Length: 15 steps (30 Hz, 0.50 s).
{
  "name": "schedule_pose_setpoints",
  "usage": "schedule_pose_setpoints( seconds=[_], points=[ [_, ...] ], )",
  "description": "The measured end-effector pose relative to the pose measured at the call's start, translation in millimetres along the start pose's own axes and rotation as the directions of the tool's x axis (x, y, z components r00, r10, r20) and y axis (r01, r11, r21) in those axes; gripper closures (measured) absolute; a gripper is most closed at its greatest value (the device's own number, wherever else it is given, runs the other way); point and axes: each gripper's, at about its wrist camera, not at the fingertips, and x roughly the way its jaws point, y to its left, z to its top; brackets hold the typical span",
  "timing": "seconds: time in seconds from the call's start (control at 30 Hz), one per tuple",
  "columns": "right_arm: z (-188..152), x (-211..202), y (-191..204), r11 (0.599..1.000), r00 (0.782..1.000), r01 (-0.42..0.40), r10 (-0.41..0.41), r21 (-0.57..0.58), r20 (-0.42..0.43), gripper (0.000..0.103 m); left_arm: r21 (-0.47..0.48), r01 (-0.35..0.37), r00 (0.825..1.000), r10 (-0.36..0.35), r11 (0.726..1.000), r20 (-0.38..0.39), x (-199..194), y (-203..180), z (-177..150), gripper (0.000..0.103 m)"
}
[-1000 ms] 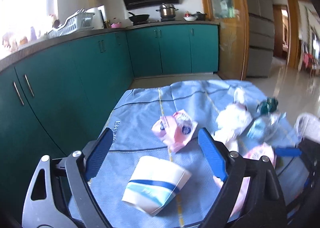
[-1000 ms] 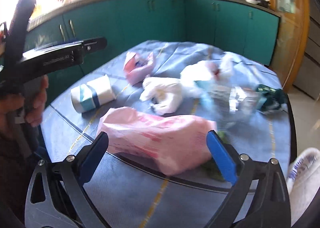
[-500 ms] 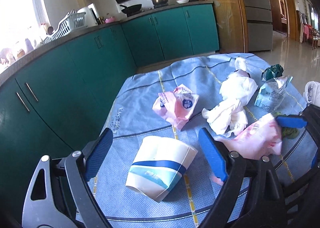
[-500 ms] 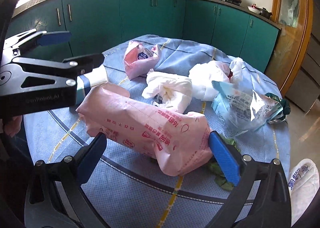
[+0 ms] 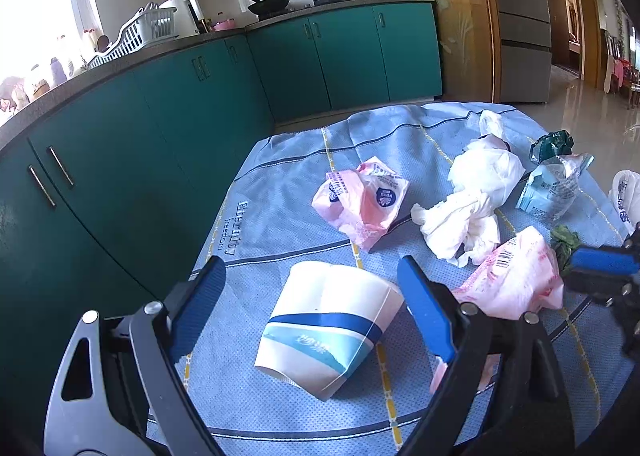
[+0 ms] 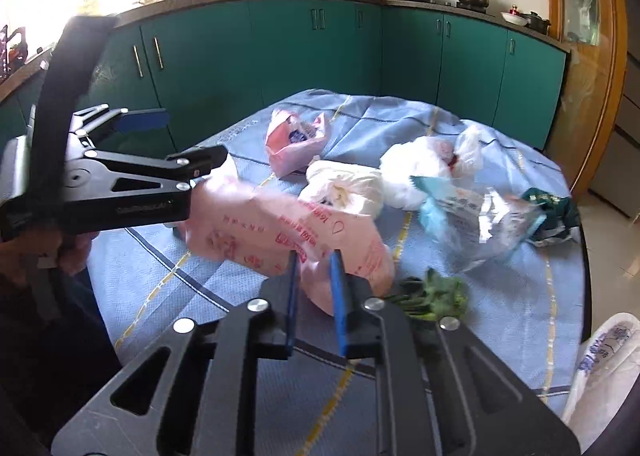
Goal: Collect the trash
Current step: 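Return to the table and grasp the pink plastic bag with the right tool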
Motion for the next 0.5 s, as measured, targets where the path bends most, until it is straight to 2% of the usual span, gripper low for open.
schedule_pose_setpoints(
  seconds=[0.13, 0.2, 0.23, 0.27, 0.3, 0.33, 0.37, 0.5],
  points=[
    [-3.0, -12.0, -26.2, 0.997, 1.0, 0.009, -0.01, 0.073, 0.018, 0.088, -0.055, -0.005, 1.0, 0.004, 0.998, -0.026, 4.5, 15.7, 0.9, 0.015],
    [-4.1, -16.5, -38.6, 0.992, 1.0, -0.016, 0.012, 0.128, 0.026, 0.081, -0.105, -0.013, 0.999, 0.008, 0.994, -0.048, 8.7, 29.6, -0.2, 0.014],
    [-4.0, -17.5, -39.6, 0.991, 0.999, -0.019, 0.015, 0.134, 0.03, 0.06, -0.134, -0.016, 0.998, 0.007, 0.991, -0.061, 11.4, 36.7, -1.2, 0.014],
    [-3.3, -19.1, -37.3, 0.992, 0.999, -0.009, 0.003, 0.129, 0.045, 0.033, -0.16, -0.018, 0.997, 0.006, 0.987, -0.073, 13.8, 43.1, -2.2, 0.014],
    [-2.0, -20.1, -32.1, 0.994, 0.998, -0.004, -0.004, 0.113, 0.067, 0.023, -0.183, -0.02, 0.996, 0.004, 0.983, -0.084, 16.2, 48.1, -3.2, 0.014],
    [-0.7, -20.0, -27.1, 0.995, 0.997, -0.011, 0.003, 0.095, 0.083, 0.015, -0.215, -0.024, 0.995, 0.003, 0.976, -0.098, 19.1, 54.6, -4.5, 0.014],
    [3.3, -16.4, -18.5, 0.997, 0.996, -0.034, 0.028, 0.066, 0.087, 0.011, -0.238, -0.029, 0.994, 0.003, 0.971, -0.108, 21.1, 59.4, -5.8, 0.014],
    [18.3, 14.5, 4.2, 0.996, 0.996, -0.079, 0.078, 0.034, 0.037, 0.007, -0.262, -0.018, 0.993, -0.012, 0.965, -0.115, 23.9, 63.3, -7.3, 0.014]
  ],
)
